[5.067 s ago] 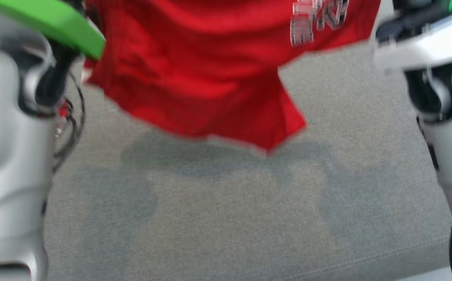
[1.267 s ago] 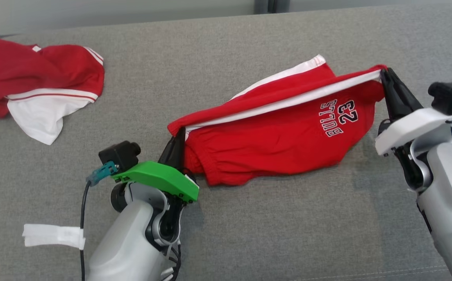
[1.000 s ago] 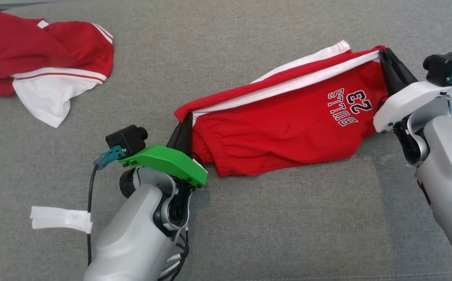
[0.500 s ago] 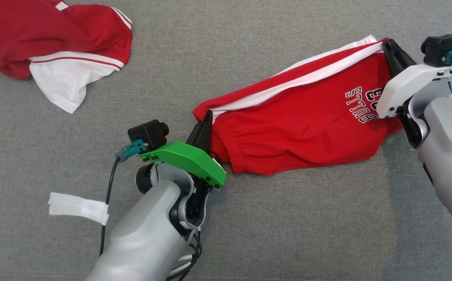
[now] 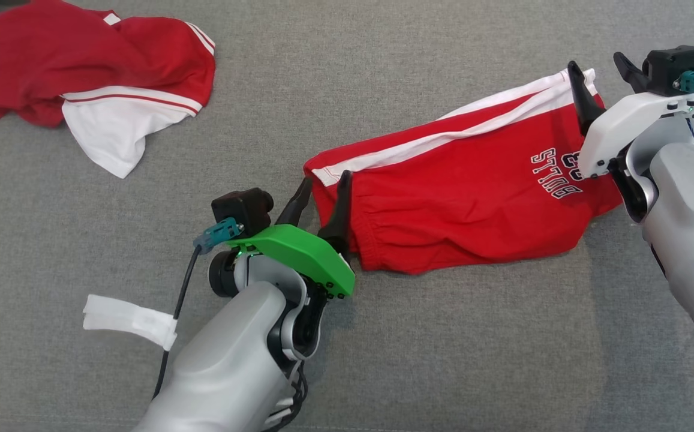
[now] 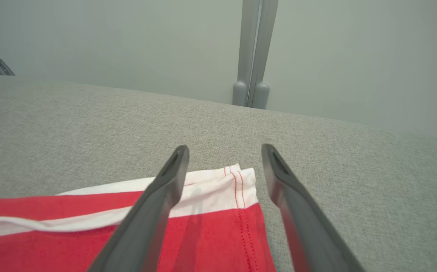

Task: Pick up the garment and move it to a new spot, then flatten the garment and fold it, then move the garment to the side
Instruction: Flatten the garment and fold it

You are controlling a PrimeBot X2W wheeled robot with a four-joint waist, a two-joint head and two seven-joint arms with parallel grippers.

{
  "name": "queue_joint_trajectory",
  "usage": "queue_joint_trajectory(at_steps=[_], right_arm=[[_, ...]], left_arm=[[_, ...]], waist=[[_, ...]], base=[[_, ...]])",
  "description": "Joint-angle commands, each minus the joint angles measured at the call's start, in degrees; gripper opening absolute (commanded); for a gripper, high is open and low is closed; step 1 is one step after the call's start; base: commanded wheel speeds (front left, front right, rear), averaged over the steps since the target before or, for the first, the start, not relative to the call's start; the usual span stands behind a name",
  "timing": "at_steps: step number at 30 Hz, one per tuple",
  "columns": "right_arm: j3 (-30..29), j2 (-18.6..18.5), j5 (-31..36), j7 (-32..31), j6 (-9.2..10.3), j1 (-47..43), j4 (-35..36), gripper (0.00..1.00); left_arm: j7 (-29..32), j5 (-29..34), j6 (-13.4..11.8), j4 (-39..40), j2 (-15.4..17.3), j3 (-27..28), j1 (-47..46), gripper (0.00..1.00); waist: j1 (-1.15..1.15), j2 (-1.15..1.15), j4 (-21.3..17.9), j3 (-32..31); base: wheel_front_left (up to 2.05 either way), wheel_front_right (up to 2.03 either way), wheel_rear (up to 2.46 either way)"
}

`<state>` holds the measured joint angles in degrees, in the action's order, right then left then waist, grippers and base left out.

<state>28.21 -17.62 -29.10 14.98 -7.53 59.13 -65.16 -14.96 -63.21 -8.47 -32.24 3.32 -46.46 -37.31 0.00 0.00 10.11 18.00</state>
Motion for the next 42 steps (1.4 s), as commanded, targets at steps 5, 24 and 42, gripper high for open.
queue_joint_trajectory(at_steps=[5, 24, 42], right_arm=[[0.9, -0.9, -1.0, 0.3, 0.08, -1.4, 2.2, 1.00], [8.8, -5.6, -10.6, -6.1, 0.08, -7.0, 3.3, 1.00], [9.9, -5.1, -20.4, -24.9, 0.03, -6.3, -1.2, 1.00]], left_arm=[[-0.3, 4.8, -0.9, 3.3, 2.2, 2.5, 3.0, 1.00], [-0.2, 23.7, -3.8, 20.0, 7.3, 19.2, 17.6, 1.00], [-0.2, 26.7, -1.6, 21.7, 5.2, 24.8, 21.7, 1.00]], waist=[[0.00, 0.00, -0.7, -1.4], [0.00, 0.00, -2.5, -6.2], [0.00, 0.00, 2.5, -2.8]], base=[[0.00, 0.00, 0.00], [0.00, 0.00, 0.00], [0.00, 0.00, 0.00]])
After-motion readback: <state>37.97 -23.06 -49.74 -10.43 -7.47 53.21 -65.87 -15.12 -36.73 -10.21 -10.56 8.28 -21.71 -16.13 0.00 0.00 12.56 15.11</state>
